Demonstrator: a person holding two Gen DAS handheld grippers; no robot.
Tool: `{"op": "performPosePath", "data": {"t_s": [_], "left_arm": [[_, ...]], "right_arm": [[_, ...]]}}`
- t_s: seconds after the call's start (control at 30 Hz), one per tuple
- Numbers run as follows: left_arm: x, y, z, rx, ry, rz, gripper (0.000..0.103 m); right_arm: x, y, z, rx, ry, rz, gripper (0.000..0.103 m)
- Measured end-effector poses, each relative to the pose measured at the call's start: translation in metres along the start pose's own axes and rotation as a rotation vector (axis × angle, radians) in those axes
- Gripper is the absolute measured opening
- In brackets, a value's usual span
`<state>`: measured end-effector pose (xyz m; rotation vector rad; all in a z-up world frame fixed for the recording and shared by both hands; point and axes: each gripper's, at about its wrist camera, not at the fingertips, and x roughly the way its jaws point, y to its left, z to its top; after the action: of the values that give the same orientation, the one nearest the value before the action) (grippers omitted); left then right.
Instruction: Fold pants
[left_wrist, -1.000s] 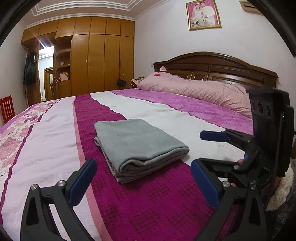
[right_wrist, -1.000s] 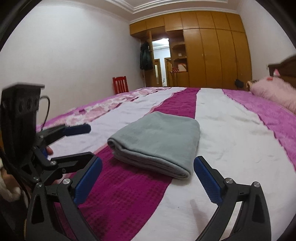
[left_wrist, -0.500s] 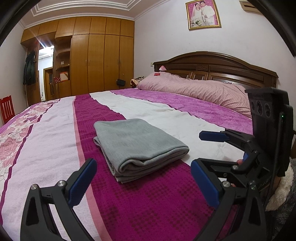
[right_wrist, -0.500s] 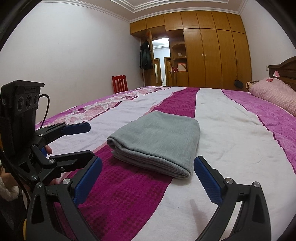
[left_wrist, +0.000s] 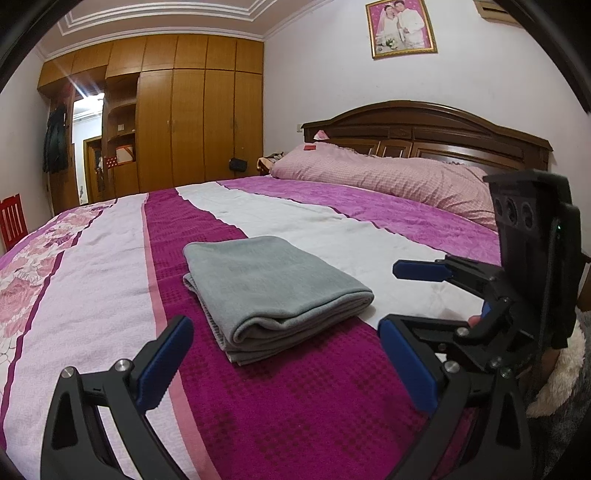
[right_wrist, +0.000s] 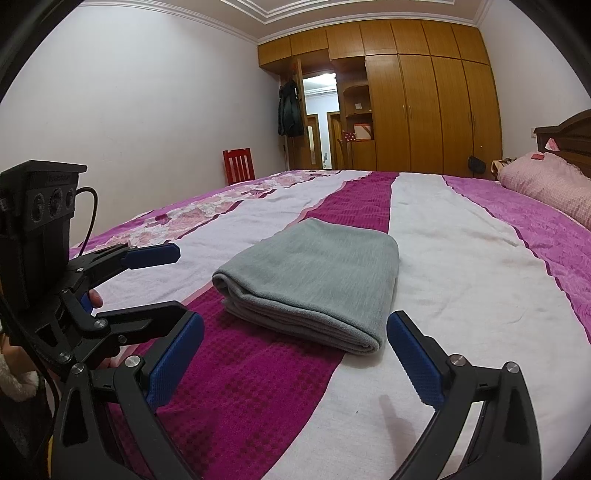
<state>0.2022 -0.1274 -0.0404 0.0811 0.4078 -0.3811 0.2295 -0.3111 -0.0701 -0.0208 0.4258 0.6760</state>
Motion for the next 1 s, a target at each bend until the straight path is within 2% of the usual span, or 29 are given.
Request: {"op": "performPosePath", "data": {"t_s": [1.0], "left_arm": [[0.0021, 0.0059, -0.0006, -0.018, 0.010, -0.003, 0.103]], "right_arm": [[0.0022, -0.0027, -0.0006, 0.005, 0.012, 0.000, 0.101]]}}
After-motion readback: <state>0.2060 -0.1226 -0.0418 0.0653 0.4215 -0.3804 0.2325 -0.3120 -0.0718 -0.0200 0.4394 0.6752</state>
